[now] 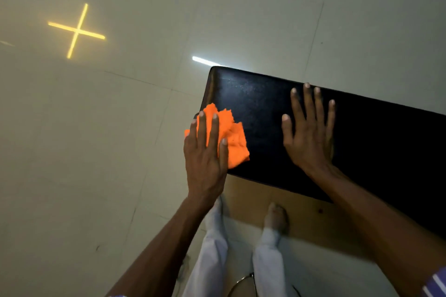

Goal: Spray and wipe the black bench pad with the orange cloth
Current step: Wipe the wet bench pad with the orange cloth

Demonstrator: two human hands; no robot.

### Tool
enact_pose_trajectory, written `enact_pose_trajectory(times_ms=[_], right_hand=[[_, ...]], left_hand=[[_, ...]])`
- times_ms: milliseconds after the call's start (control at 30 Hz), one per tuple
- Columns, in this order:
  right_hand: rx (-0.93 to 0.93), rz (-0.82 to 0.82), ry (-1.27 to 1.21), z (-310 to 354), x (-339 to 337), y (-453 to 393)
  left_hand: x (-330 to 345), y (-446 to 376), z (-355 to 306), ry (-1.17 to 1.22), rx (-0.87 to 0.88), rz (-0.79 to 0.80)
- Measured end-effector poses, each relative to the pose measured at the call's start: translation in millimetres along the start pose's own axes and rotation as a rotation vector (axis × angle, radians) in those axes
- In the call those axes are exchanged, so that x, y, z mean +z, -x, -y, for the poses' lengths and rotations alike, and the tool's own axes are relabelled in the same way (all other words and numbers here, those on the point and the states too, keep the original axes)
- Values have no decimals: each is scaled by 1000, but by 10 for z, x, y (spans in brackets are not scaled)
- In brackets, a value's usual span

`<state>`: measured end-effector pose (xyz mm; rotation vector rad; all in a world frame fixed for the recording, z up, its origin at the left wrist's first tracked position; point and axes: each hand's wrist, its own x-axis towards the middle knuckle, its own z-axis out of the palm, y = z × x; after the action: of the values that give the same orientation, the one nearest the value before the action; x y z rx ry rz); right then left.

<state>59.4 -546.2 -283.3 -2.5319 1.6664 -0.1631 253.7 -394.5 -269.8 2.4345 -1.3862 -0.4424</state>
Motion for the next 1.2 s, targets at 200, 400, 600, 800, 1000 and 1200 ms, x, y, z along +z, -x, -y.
enact_pose_trajectory(times_ms=[200, 400, 600, 800, 1000, 1200], right_hand=[[-4, 31, -7, 0, -33, -12], [-5, 41, -23, 8, -9, -11], [-5, 78, -30, -3, -68, -20], [-20, 69, -46, -36, -69, -11], [-22, 141, -62, -8, -137, -28], [-203, 158, -7, -312, -285, -108]], left_hand=[[208, 255, -318, -79, -98, -115], [266, -104, -239, -68, -177, -226], [584, 525, -655, -55, -76, -205], [339, 38, -189, -107, -132, -271], [568, 328, -529, -24, -187, -313], [911, 897, -1130, 54, 31, -149]])
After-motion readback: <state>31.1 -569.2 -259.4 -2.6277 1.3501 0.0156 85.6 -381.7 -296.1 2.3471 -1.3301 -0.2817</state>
